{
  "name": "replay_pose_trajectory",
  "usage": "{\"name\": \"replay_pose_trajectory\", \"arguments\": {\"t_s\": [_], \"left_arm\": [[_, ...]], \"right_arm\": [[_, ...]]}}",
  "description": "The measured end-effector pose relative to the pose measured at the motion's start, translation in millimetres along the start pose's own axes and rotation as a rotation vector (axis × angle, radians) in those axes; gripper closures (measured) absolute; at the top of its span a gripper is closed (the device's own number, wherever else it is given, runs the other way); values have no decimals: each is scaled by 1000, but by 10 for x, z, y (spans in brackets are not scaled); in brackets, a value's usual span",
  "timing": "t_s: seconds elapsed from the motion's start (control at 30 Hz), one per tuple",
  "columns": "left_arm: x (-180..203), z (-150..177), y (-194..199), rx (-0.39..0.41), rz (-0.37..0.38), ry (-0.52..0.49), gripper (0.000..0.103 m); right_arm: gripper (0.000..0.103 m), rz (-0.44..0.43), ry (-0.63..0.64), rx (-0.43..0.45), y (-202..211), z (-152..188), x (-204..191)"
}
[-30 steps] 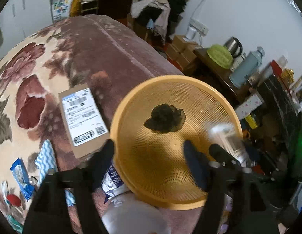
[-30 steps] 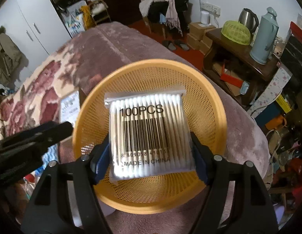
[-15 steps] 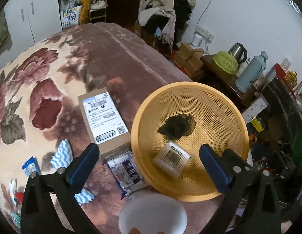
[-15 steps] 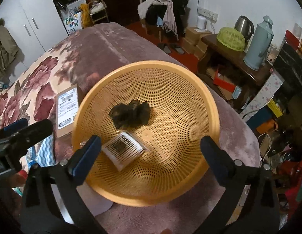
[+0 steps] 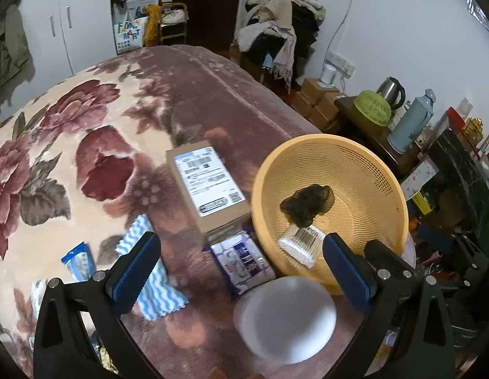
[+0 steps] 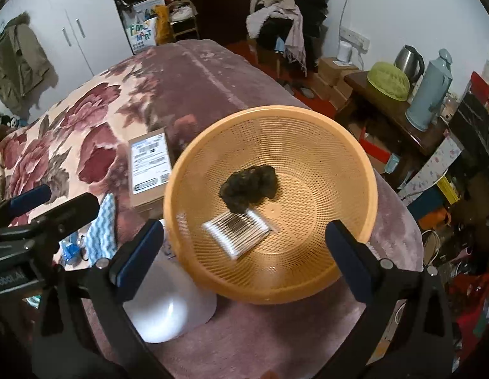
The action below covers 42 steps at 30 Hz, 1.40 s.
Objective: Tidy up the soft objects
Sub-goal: 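Withdraw both open tools from the basket back over the blanket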
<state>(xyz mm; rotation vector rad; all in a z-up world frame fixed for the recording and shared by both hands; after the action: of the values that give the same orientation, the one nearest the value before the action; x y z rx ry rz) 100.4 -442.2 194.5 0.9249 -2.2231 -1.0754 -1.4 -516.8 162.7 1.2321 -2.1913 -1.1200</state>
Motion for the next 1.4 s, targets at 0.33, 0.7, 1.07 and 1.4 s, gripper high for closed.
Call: {"name": "replay_pose_trajectory", "arguments": {"t_s": [0.33,0.7,1.07,1.4], "left_arm": [[-446,176,271,21,-18,45,0],[-1017,533,468,26,-60,87,0],[-1412,895,536,19,-88,112,0],[-1708,1204,621,20,-127,108,0]], "right_arm": [[0,-9,61,14,189,113,-448],[0,-40,125,1,234,344,-985],[0,-52,193,-29,198,636,-1430],[0,-84,228,-55,147,929,-1793]]}}
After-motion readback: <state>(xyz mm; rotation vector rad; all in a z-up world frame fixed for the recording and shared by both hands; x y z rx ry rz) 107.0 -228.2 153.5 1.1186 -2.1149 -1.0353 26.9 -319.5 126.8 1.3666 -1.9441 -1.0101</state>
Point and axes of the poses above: each gripper's, at about its wrist camera, not at the fingertips, and y roughly against the way its jaws point, x to its right, z to its underside, the point moved 7 cm from there along -y, roughly the way its jaws point
